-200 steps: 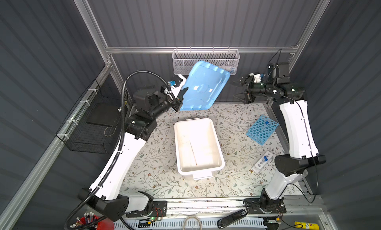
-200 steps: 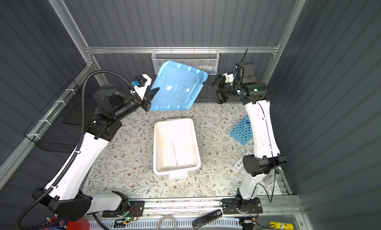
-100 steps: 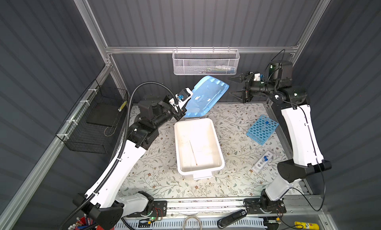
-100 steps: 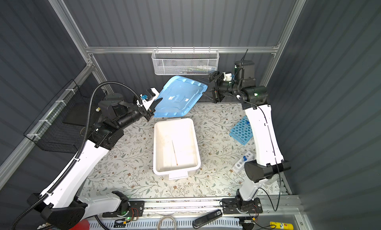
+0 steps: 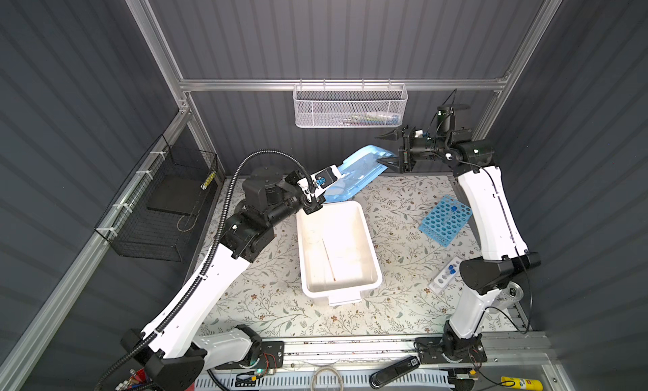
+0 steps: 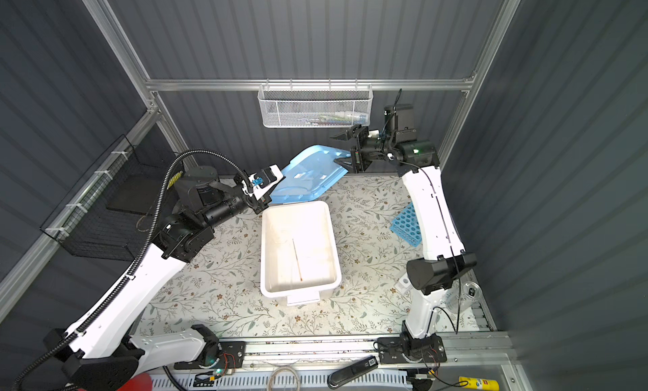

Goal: Organize the chemistry lab equipment

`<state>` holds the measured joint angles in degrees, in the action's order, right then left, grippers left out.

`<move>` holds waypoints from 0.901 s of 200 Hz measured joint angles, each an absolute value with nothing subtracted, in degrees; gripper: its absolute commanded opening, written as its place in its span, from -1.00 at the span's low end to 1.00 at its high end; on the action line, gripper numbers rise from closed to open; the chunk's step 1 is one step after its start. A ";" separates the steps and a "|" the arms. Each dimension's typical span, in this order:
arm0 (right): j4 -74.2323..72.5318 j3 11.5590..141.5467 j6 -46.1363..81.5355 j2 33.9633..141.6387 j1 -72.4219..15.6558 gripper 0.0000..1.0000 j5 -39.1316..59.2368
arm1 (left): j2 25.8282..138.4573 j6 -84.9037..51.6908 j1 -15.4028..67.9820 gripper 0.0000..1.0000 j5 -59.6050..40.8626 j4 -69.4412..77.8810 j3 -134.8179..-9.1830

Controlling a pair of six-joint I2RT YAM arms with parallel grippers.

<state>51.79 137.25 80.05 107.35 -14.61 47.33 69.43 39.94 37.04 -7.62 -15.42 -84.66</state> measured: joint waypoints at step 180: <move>44.42 120.55 80.31 100.16 -11.99 -1.00 54.08 | 66.76 30.68 39.83 0.69 -6.26 -23.14 -85.41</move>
